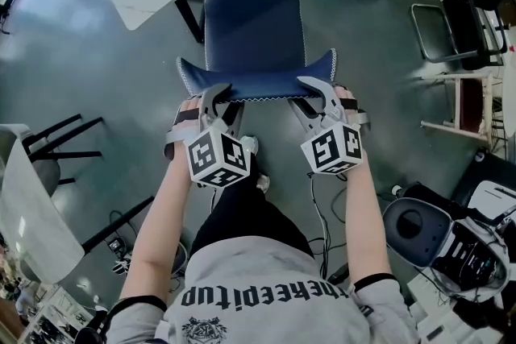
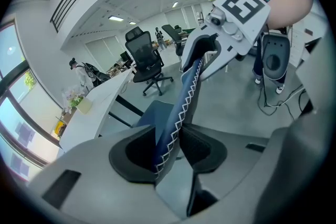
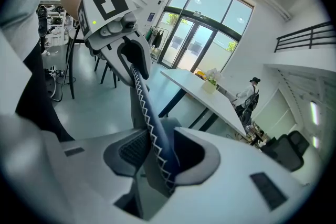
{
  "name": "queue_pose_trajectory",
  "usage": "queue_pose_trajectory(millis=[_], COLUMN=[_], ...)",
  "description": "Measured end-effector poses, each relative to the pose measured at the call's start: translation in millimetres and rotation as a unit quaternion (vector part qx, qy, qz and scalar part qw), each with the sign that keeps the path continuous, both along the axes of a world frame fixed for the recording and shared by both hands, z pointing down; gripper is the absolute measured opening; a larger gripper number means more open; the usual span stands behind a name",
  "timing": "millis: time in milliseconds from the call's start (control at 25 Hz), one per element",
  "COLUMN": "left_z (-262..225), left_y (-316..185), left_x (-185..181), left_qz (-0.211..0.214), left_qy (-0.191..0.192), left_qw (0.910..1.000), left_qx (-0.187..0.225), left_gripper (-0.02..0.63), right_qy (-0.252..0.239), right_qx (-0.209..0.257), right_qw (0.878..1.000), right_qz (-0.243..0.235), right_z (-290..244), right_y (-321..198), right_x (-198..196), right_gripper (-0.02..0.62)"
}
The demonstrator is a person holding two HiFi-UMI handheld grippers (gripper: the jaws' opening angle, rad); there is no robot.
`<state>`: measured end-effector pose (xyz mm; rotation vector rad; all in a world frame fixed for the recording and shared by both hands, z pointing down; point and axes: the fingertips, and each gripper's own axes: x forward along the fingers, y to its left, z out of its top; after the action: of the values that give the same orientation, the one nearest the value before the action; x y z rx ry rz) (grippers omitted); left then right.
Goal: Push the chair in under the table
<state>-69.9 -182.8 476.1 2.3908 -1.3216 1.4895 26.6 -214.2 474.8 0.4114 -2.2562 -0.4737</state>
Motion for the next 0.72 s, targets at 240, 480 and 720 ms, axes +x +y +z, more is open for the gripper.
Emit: queue_pose_trajectory(millis=[240,480,720], left_z=[0.0,-0.8,1.1], left_y=[-14.6,-18.3,-21.1], left_x=[1.1,2.6,8.0], left_qz=[-0.001,-0.008,-0.032], left_qy=[0.0,0.0,-0.006], left_qw=[1.0,1.0,0.9994], left_qx=[0.001,-0.003,-0.011], left_gripper=[0.149,0.15,0.153], right_qy=[0.002,-0.004,-0.015], right_qx=[-0.004,-0.003,-0.003], right_qw=[1.0,1.0,0.999], right_qz=[-0.007,-0.016,-0.04], right_z=[0.3,-0.8,0.5], right_y=[-17.0,-20.7,-22.9], right_x=[0.0,1.6,7.4], right_gripper=[0.141,0.141,0.14])
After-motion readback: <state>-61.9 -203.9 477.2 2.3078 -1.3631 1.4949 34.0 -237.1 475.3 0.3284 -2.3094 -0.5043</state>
